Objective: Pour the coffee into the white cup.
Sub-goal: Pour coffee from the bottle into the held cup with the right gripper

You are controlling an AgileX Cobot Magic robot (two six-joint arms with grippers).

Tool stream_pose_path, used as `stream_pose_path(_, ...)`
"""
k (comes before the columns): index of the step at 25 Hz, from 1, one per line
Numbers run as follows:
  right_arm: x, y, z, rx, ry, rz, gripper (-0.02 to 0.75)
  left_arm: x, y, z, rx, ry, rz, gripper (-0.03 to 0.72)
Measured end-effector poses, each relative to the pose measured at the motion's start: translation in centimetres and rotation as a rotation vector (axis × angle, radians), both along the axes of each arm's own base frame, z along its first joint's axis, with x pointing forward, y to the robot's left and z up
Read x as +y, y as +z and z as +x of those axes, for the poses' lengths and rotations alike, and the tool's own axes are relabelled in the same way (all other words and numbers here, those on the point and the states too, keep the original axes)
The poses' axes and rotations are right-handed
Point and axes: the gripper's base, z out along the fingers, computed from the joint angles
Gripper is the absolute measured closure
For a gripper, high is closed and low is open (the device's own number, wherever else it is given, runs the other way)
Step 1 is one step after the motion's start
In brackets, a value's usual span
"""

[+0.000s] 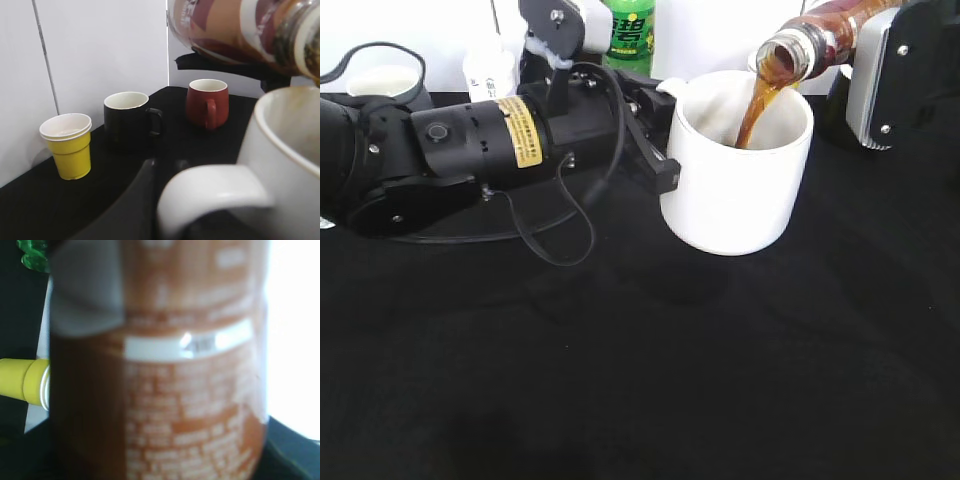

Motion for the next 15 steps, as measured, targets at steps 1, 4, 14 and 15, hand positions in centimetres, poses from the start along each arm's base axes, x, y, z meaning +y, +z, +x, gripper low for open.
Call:
stream_pose_path(1,0.0,0.0,0.0,-0.002,0.0,-0.004,0.22,-0.01,-0.02,-0.02,-0.001,-0.003,0.003,0.624)
stream_pose_path(4,-0.01,0.04,0.02,-0.013,0.001,-0.019,0.22,-0.09,-0.11,-0.19,-0.005,-0.024,0.016,0.624)
stream_pose_path(14,-0.12,0.21,0.1,-0.007,-0.018,0.025,0.22,-0.08,-0.13,-0.2,0.007,-0.026,0.012,0.624)
stream_pose_path(15,-0.11,0.2,0.1,0.017,-0.02,0.064,0.22,0.09,-0.11,-0.02,0.011,-0.016,0.008,0.624)
